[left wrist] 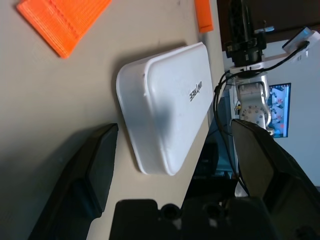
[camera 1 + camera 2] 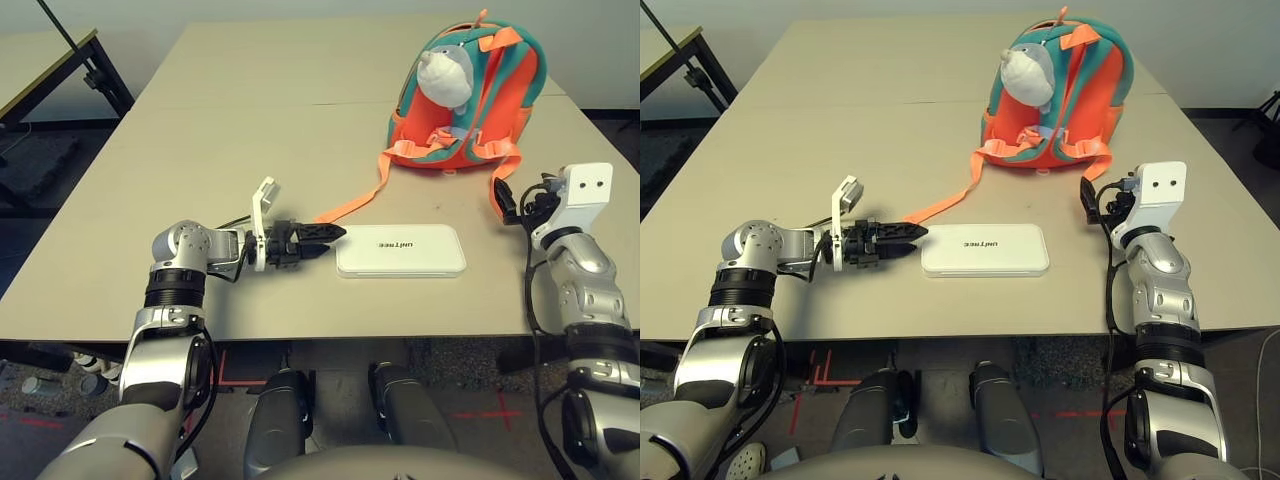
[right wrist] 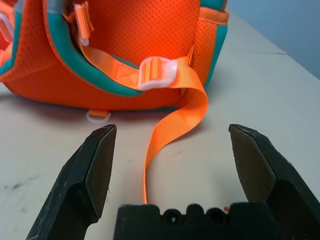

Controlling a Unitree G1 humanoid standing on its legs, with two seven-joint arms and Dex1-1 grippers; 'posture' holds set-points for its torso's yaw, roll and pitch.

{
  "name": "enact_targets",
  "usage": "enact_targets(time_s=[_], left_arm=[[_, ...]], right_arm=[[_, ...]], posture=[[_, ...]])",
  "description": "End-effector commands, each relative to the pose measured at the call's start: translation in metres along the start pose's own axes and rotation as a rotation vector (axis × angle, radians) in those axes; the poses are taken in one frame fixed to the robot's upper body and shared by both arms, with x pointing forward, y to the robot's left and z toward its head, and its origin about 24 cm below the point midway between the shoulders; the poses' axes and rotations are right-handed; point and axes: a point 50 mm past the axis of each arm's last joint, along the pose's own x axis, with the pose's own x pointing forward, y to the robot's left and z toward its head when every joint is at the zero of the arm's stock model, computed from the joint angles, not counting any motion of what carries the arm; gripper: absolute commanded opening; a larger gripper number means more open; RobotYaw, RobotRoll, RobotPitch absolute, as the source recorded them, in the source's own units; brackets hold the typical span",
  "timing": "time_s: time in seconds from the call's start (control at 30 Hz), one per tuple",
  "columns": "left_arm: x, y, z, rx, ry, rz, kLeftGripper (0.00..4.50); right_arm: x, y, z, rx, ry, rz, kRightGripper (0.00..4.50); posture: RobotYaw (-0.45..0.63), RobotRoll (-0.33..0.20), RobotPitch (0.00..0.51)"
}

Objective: Put the pencil case into the backpack and zip it.

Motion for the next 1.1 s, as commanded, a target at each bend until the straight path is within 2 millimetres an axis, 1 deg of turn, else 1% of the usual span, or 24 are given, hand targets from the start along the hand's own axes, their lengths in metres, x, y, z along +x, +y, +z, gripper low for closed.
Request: enact_targets(time_s=[0.03, 0.2, 0.5, 0.53, 0.6, 0.8, 0.83, 0.87, 0.93, 1.1], left_arm=[[0.000, 0.007, 0.001, -0.012, 0.006, 0.040, 4.50], [0.002, 0.012, 0.001, -0.023, -0.003, 0.065, 4.50], [0.005, 0.014, -0.004, -0.046, 0.018, 0.068, 4.50], [0.004, 0.014, -0.004, -0.048, 0.020, 0.069, 4.50], [0.004, 0.014, -0.003, -0.053, 0.023, 0.068, 4.50], [0.004, 0.013, -0.003, -0.074, 0.037, 0.073, 4.50], [0.004, 0.013, -0.003, -0.077, 0.040, 0.074, 4.50], [0.003, 0.013, -0.003, -0.079, 0.042, 0.076, 4.50], [0.003, 0.012, -0.002, -0.087, 0.046, 0.079, 4.50], [0.002, 0.011, -0.002, -0.092, 0.061, 0.101, 4.50]], right_arm=[[-0.002, 0.000, 0.000, -0.012, 0.007, 0.002, 4.44], [-0.003, 0.001, -0.001, -0.037, 0.044, 0.033, 4.44], [-0.013, 0.009, -0.003, -0.237, 0.206, 0.255, 4.44], [-0.015, 0.011, -0.004, -0.262, 0.223, 0.288, 4.29], [-0.018, 0.015, -0.004, -0.312, 0.252, 0.347, 3.84], [-0.026, 0.025, -0.009, -0.426, 0.318, 0.475, 1.58], [-0.027, 0.026, -0.010, -0.442, 0.325, 0.491, 1.10], [-0.028, 0.026, -0.011, -0.451, 0.332, 0.502, 0.81], [-0.029, 0.028, -0.012, -0.456, 0.344, 0.519, 0.02], [-0.032, 0.031, -0.015, -0.477, 0.379, 0.570, 0.02]], posture=[[-0.25, 0.000, 0.098], [-0.25, 0.000, 0.102], [-0.25, 0.000, 0.102], [-0.25, 0.000, 0.102], [-0.25, 0.000, 0.102], [-0.25, 0.000, 0.104], [-0.25, 0.000, 0.104], [-0.25, 0.000, 0.104], [-0.25, 0.000, 0.104], [-0.25, 0.000, 0.105]])
